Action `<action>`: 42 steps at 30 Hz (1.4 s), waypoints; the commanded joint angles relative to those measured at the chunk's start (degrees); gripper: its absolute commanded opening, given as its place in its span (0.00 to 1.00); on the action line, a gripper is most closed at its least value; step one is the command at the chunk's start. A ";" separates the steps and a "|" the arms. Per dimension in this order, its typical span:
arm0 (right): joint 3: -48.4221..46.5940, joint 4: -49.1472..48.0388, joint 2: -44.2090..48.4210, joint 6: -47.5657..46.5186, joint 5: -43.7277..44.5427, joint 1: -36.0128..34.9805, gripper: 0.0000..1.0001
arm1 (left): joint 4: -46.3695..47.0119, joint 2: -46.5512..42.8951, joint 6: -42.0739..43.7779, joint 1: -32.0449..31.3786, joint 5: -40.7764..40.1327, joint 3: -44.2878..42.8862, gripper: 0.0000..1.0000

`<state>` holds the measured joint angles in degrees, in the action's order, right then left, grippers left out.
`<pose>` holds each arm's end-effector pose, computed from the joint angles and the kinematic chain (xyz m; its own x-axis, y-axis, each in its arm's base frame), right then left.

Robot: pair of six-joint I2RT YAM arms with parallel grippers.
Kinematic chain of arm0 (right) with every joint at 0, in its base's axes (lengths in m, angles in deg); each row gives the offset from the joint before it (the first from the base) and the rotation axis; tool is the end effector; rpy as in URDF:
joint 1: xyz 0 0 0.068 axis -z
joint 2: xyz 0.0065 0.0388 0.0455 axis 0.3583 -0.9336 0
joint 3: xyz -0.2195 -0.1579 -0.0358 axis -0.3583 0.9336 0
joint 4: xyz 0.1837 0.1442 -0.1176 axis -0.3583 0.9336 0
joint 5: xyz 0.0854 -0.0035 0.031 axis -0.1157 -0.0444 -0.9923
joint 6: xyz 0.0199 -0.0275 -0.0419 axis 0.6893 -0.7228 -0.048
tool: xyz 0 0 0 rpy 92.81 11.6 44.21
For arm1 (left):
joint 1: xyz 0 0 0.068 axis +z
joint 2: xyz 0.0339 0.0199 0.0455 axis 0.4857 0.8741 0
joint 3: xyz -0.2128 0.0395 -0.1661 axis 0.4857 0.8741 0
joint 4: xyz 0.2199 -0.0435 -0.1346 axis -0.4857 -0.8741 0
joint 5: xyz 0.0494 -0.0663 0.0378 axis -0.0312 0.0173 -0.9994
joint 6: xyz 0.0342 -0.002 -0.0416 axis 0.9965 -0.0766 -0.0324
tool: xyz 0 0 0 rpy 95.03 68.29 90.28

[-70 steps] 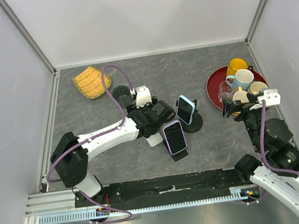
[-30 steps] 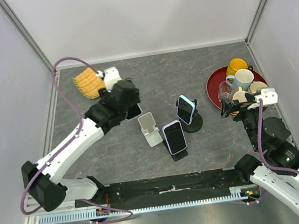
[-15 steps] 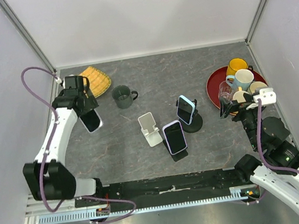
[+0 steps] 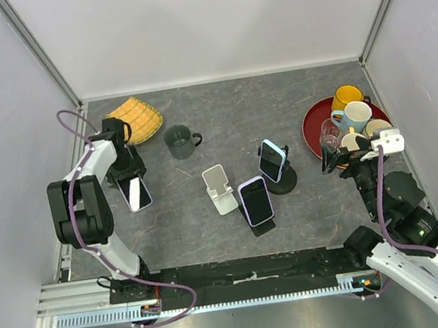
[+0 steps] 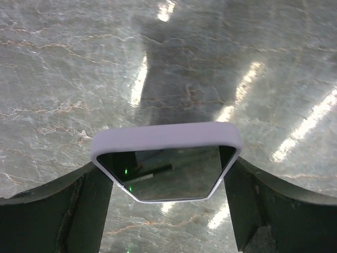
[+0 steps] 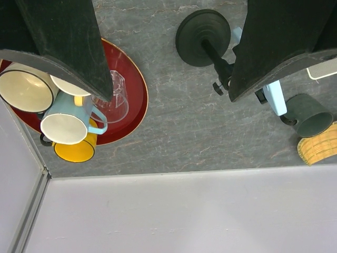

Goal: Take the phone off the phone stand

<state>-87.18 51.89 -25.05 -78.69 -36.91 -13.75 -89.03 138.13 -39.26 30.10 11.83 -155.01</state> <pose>0.0766 0.0314 0.3398 0.0359 0.1396 -0.9896 -0.0828 0.9872 0.1362 0.3345 0.0139 0.2027 -0.8877 -0.3252 -0.3260 -0.3790 0.9181 0.1161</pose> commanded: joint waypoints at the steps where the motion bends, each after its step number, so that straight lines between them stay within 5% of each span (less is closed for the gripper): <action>1: 0.40 -2.09 0.73 0.24 0.04 -0.41 0.98 | 1.11 2.46 2.57 3.35 -0.01 -2.07 0.04; 19: 0.58 -2.01 1.61 0.59 -0.05 -0.33 0.98 | 6.99 7.30 0.90 5.03 -0.72 -0.32 0.49; 33: 0.76 -2.01 1.96 0.77 -0.05 -0.24 0.98 | 7.62 7.30 0.02 5.03 -0.36 0.74 0.98; 42: 0.76 -1.74 1.96 0.86 0.13 -0.33 0.98 | 7.27 2.92 -1.29 4.85 0.43 1.26 1.00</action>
<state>-86.50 51.67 -23.59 -78.52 -36.91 -13.77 -83.92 144.71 -39.28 34.88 11.74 -154.71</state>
